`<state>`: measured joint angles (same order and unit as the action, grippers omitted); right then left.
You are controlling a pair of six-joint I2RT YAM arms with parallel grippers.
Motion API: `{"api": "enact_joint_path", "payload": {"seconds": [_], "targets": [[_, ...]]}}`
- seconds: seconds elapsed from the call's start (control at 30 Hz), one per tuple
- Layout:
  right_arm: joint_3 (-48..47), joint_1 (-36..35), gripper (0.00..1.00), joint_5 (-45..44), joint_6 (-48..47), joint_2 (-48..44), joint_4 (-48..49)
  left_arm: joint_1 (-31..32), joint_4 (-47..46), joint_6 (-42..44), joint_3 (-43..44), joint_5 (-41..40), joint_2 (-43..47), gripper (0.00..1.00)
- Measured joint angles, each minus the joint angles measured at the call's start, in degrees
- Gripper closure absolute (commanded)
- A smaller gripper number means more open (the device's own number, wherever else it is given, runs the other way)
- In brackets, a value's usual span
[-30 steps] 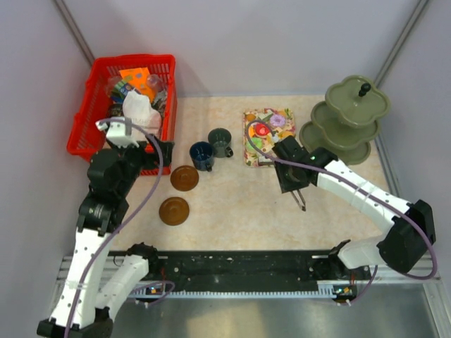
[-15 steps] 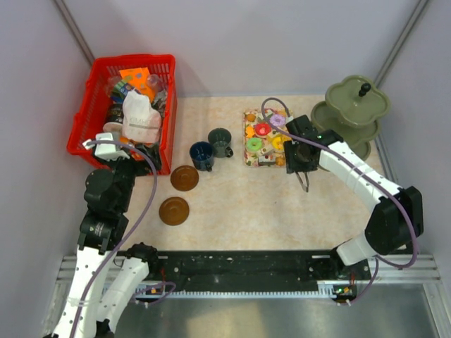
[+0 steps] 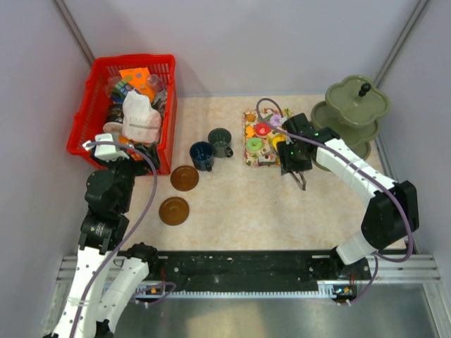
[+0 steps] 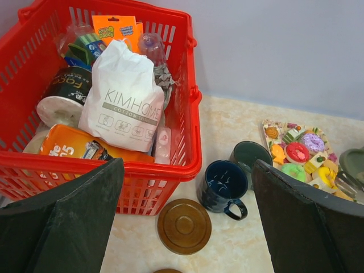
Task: Serve the afternoon tea
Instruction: Pick up the desert from the tray.
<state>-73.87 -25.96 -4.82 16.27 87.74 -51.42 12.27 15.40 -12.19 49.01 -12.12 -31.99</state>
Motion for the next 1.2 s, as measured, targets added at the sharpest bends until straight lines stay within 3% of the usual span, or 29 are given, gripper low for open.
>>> {"api": "enact_joint_path", "payload": {"seconds": [0.47,1.2], "targets": [[0.4,0.0,0.53,3.6,-3.3,0.2,-0.1,0.9,-0.4,0.8,-0.5,-1.0,0.0,0.01],[4.1,0.0,0.46,7.2,-3.3,0.7,1.4,1.4,-0.7,1.7,-0.8,-1.0,0.0,0.01]]}}
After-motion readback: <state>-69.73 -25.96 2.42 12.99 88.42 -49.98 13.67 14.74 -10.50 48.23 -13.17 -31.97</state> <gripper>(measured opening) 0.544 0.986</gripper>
